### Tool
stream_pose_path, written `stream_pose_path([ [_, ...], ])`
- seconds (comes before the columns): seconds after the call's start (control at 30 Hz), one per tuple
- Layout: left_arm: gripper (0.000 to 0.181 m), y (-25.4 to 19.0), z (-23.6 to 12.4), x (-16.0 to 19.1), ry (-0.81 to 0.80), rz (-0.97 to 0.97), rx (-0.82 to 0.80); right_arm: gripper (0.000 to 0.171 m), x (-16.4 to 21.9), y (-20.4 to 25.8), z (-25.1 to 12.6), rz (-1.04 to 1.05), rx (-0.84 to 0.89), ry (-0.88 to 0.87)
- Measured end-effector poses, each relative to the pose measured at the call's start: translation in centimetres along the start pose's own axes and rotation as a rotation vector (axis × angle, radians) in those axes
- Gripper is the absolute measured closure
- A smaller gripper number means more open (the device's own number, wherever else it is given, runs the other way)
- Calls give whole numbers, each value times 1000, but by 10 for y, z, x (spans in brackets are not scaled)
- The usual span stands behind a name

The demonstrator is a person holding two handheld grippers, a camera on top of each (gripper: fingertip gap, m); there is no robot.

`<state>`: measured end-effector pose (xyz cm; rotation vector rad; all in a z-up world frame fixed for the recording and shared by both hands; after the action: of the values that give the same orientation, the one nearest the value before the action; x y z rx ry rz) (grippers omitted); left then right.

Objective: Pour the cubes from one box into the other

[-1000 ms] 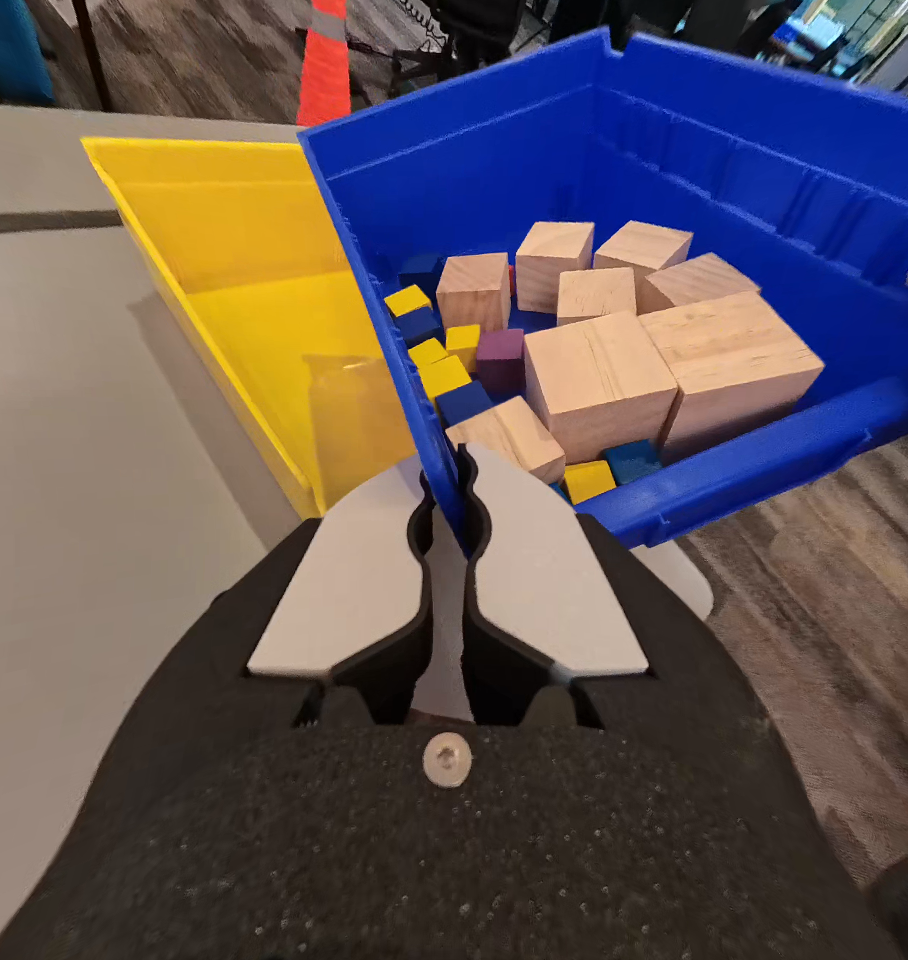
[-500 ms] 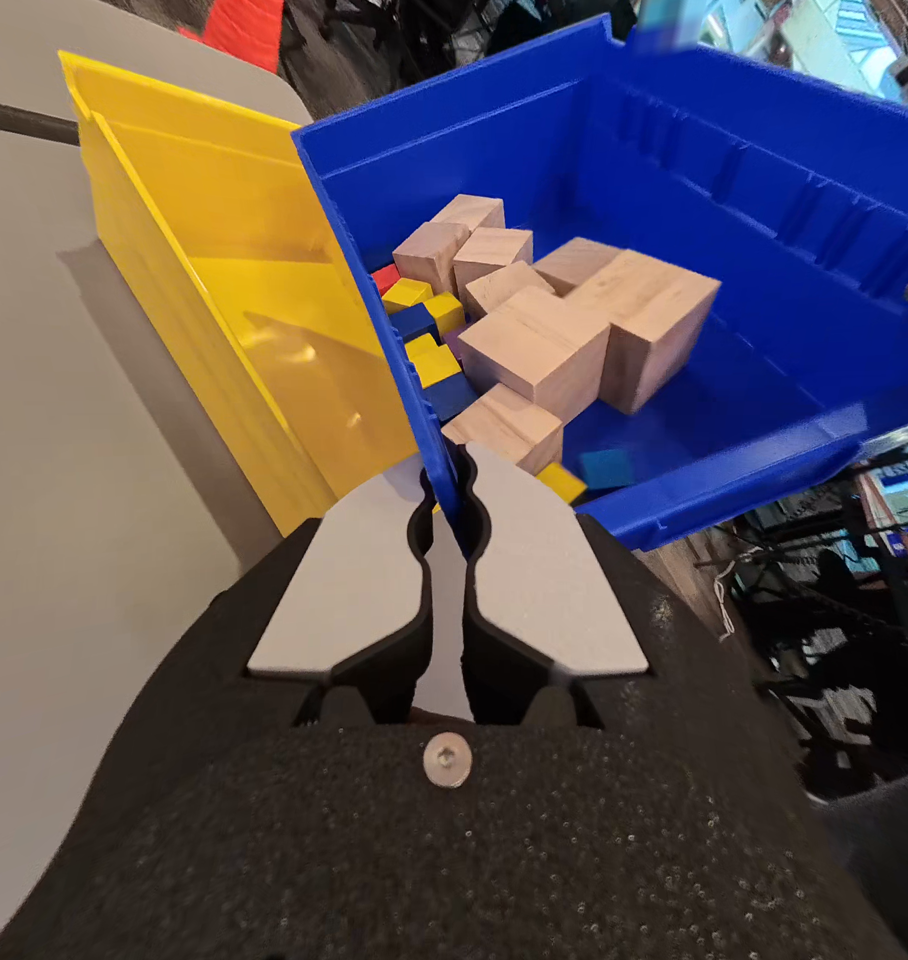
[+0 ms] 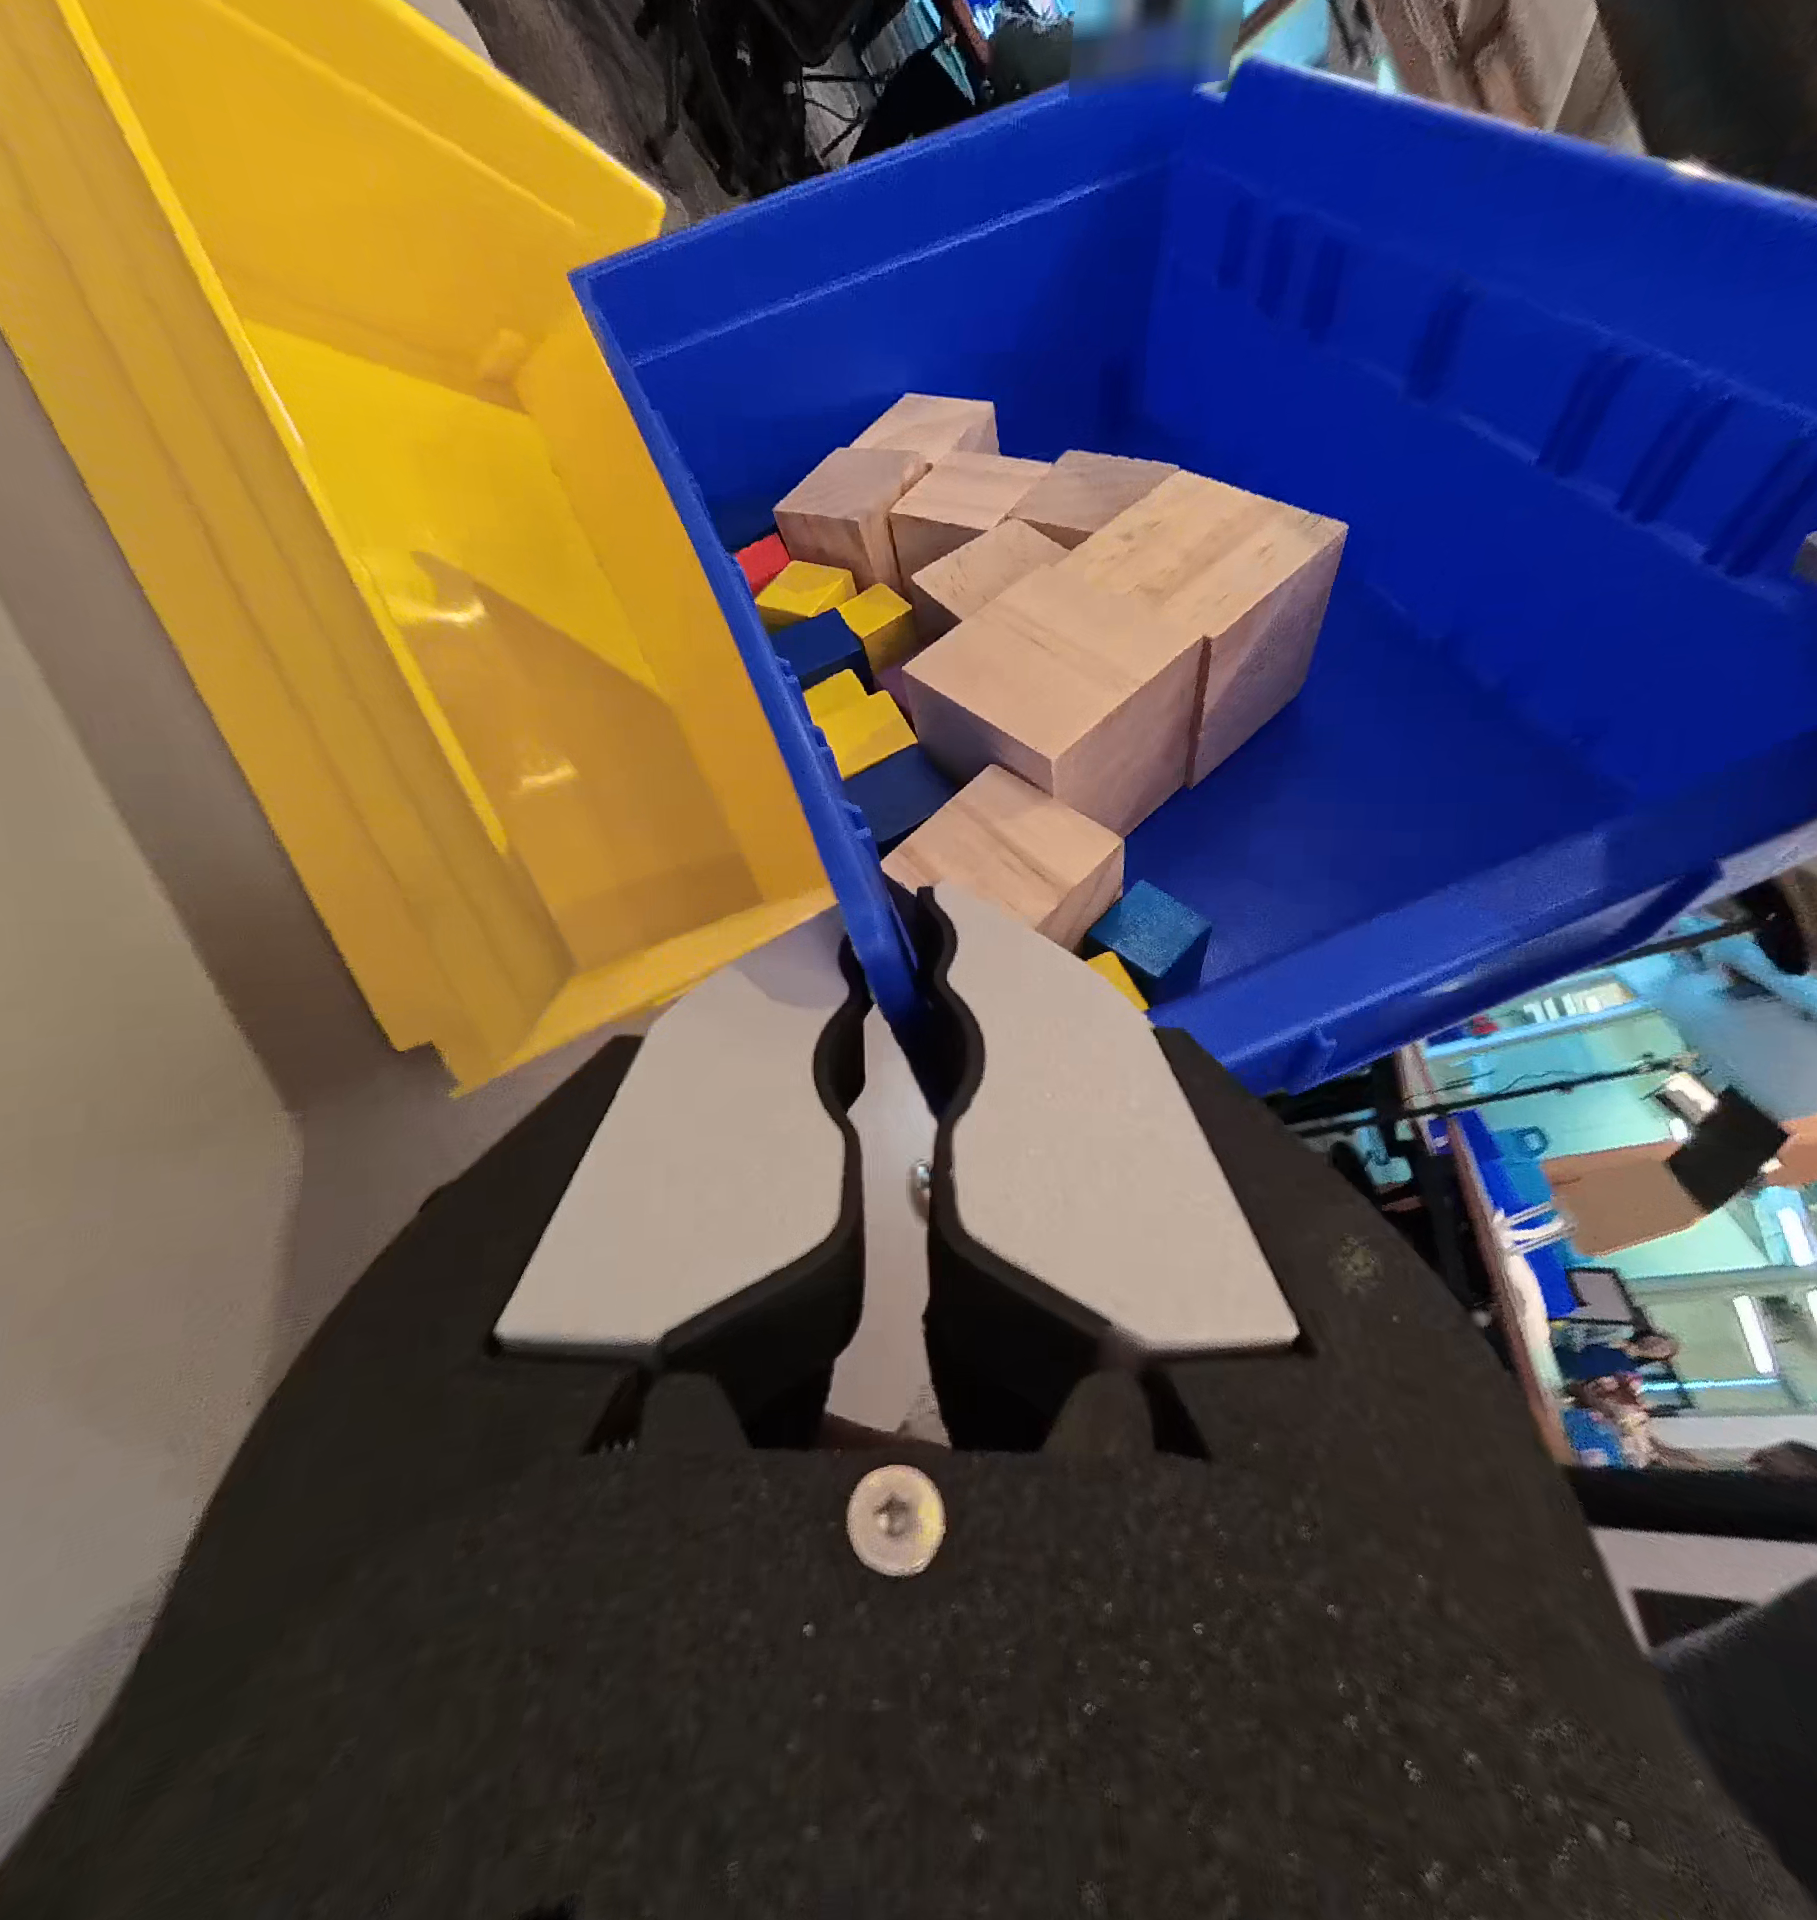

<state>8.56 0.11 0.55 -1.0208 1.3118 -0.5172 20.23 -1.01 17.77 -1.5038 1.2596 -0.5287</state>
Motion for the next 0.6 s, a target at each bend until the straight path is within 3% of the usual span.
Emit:
stream_pose_path([
  [0.23, 174, -2, 17, 5, -61, -150, 19, 169, -33, -4, 15, -201, 2, -23],
  [0.6, 172, 23, 22, 28, -72, -297, 12, 169, -73, 43, 28, -491, -13, -78],
])
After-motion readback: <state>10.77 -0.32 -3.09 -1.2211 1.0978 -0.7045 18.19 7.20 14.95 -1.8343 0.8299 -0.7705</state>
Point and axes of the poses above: each gripper's, where its closed fingertips meet, z out along the fingers, x out of its underside, y = z × x across the jaws, the point moved 6 cm from there along -z, back along the fingers, and after that the axes turned 13 degrees about x, right-handed, at the moved point
